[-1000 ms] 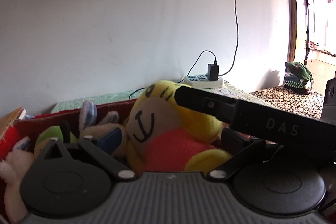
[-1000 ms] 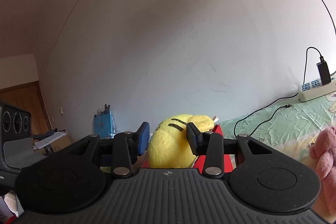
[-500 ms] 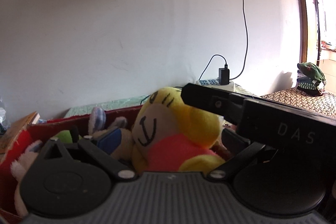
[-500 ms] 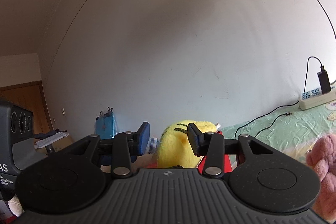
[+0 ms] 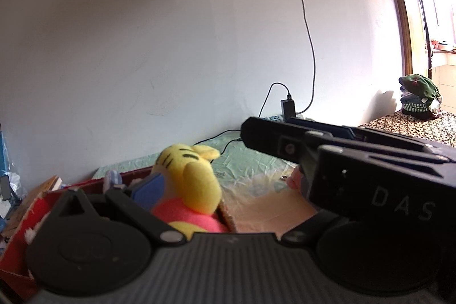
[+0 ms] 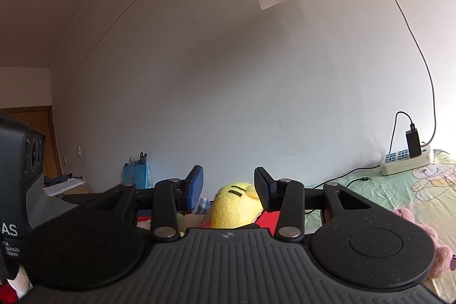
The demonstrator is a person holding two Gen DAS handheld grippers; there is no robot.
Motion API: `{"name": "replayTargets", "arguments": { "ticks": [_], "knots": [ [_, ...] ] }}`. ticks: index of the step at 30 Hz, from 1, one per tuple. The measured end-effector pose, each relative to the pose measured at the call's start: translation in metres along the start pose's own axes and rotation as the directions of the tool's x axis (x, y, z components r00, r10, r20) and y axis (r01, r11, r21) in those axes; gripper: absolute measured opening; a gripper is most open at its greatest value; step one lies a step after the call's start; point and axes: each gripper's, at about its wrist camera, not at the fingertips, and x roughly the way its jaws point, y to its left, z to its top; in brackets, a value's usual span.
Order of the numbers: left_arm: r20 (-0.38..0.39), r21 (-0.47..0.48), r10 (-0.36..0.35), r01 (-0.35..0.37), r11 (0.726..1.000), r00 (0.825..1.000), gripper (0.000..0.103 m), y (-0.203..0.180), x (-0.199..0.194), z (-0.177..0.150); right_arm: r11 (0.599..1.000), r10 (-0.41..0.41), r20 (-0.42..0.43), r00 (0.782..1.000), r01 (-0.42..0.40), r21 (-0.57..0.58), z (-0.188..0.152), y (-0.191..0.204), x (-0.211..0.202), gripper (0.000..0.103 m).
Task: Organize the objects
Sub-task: 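Move the right gripper away from the box to the pink teddy bear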
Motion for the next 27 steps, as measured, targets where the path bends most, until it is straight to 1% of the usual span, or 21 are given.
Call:
{"name": "replayTargets", "arguments": {
  "ticks": [5, 12, 15, 18, 21, 24, 27],
  "knots": [
    [-0.026, 0.012, -0.029, 0.029, 1.000, 0.999, 0.102, -0.031, 0.009, 0.007, 0.999, -0.054, 0.018, 0.998, 0.053, 0.011, 0.009, -0.018, -0.025, 0.044],
    [-0.118, -0.016, -0.082, 0.081, 0.997, 0.990, 0.102, -0.070, 0.044, 0.014, 0.992, -0.123, 0.012, 0.992, 0.123, 0.015, 0.013, -0.051, -0.040, 0.045],
    [-0.163, -0.012, -0.081, 0.080, 0.997, 0.983, 0.102, -0.086, 0.063, 0.015, 0.988, -0.154, 0.001, 0.988, 0.154, -0.001, 0.014, -0.064, -0.041, 0.045],
    [-0.201, 0.006, -0.063, 0.066, 0.998, 0.978, 0.102, -0.099, 0.082, 0.012, 0.984, -0.176, -0.022, 0.984, 0.176, -0.014, 0.013, -0.076, -0.039, 0.045],
    [-0.242, 0.005, -0.070, 0.074, 0.997, 0.968, 0.102, -0.107, 0.099, 0.008, 0.981, -0.196, -0.050, 0.979, 0.196, -0.010, 0.014, -0.087, -0.035, 0.045],
    [-0.279, -0.001, -0.071, 0.074, 0.997, 0.958, 0.102, -0.109, 0.114, 0.002, 0.976, -0.216, -0.095, 0.972, 0.217, 0.006, 0.017, -0.098, -0.026, 0.045],
    [-0.308, -0.017, -0.086, 0.085, 0.996, 0.947, 0.102, -0.107, 0.128, -0.002, 0.972, -0.232, -0.134, 0.963, 0.235, 0.007, 0.019, -0.104, -0.015, 0.045]
  ]
}}
